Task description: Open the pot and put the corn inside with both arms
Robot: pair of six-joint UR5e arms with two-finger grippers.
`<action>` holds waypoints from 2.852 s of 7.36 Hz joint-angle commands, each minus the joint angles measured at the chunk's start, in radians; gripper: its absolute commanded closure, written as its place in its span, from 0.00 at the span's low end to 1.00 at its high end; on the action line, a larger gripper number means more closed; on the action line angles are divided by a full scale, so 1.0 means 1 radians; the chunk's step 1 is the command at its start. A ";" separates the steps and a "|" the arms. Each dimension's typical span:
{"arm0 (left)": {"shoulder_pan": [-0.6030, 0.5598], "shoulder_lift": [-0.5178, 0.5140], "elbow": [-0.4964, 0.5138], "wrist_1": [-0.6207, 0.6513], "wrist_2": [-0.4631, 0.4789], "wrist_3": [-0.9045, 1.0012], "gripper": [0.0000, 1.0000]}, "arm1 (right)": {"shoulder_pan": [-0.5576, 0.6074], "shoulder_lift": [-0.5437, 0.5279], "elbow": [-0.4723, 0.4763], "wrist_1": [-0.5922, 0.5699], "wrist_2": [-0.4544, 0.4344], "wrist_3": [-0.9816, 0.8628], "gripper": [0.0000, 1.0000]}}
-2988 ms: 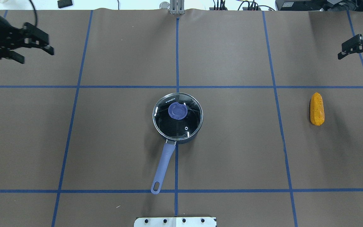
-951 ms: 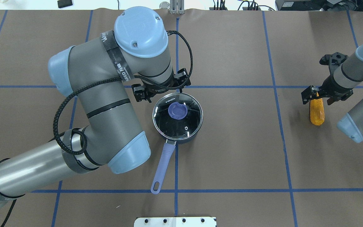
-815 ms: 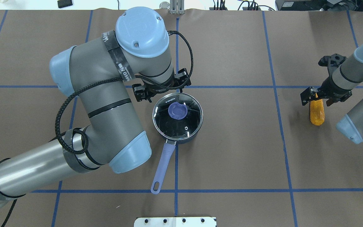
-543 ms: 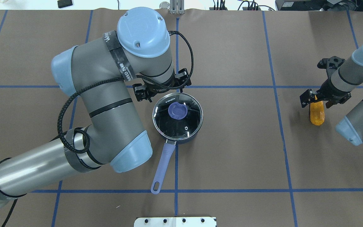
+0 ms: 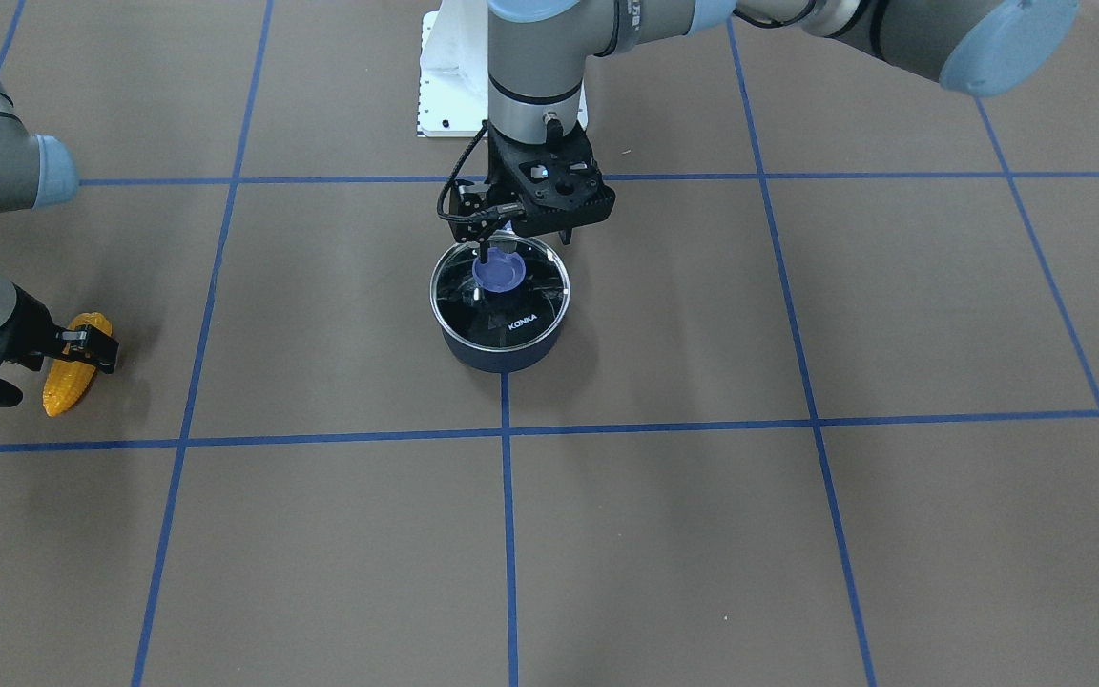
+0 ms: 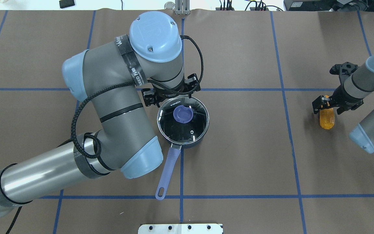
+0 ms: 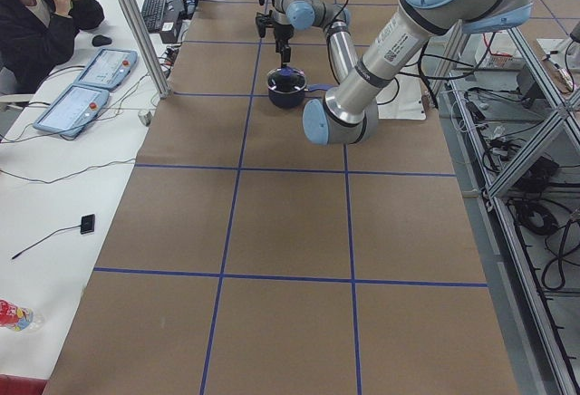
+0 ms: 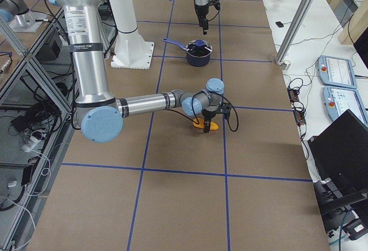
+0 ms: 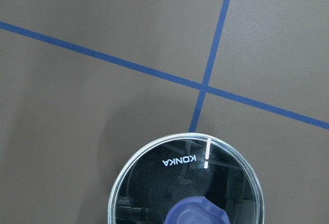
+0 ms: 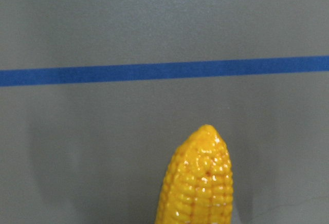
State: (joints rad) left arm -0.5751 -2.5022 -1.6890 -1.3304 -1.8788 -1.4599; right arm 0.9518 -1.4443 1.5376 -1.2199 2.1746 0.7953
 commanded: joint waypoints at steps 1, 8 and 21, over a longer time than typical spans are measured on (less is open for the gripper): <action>0.021 -0.006 0.053 -0.039 0.003 0.001 0.02 | 0.001 -0.001 0.002 0.003 0.001 0.001 0.08; 0.051 -0.014 0.169 -0.144 0.029 0.001 0.04 | 0.001 0.001 0.007 0.003 0.001 0.002 0.11; 0.049 -0.017 0.161 -0.142 0.027 0.001 0.41 | -0.001 0.016 0.007 0.005 0.002 0.062 0.57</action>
State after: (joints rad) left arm -0.5258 -2.5187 -1.5278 -1.4727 -1.8515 -1.4588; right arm 0.9511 -1.4285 1.5450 -1.2149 2.1767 0.8574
